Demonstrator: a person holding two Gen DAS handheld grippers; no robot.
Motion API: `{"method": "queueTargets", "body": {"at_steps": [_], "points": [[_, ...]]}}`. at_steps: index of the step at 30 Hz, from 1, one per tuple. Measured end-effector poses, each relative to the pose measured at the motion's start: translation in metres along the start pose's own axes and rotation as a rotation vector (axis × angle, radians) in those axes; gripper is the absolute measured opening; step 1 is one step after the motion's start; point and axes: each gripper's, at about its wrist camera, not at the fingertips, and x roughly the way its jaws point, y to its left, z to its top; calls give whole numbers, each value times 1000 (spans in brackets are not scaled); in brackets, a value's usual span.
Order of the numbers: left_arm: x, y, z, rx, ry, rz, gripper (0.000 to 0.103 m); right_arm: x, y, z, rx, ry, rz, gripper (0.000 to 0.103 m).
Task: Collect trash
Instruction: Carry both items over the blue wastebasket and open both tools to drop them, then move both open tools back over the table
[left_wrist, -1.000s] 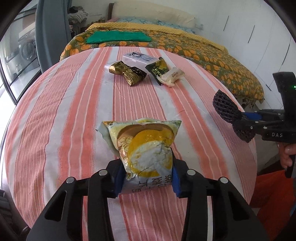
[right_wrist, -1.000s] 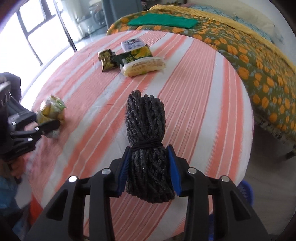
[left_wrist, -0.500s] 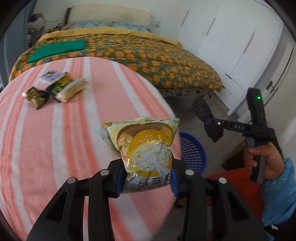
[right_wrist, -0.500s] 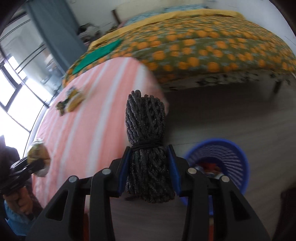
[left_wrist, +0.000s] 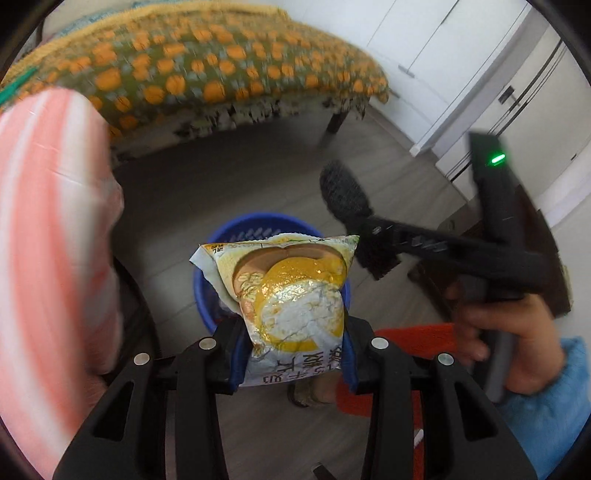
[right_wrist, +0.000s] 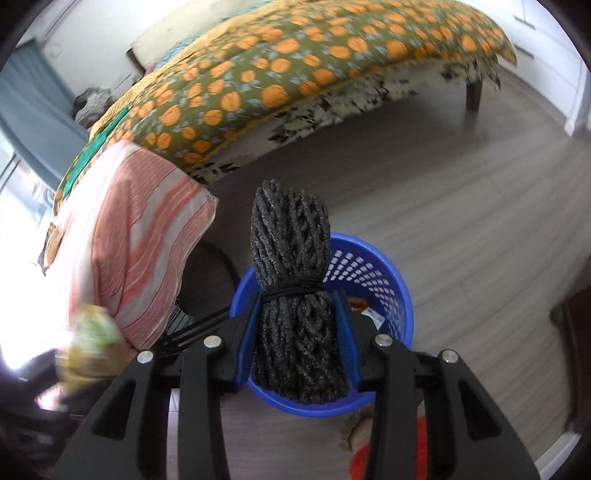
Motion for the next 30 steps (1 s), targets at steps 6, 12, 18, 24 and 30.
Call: {"method": "queueTargets", "body": {"at_steps": [6,12,18,24,30], "points": [[62,6,11,-5,31,20,42,9,-24,2,68,3,34,38],[87,13,28,-26,-10,60,72,15,-36,7,129,-22,27,76],[26,7,25,-22,-105,40,88,3,-31,8,125,-75,-7,76],[-50,15,1,-32,-216,45,93,-16,10,8,-2,-183,-76,82],[-111,68,-44,-121,-286,201,95,-31,80,0,-217,-312,-110,82]]}}
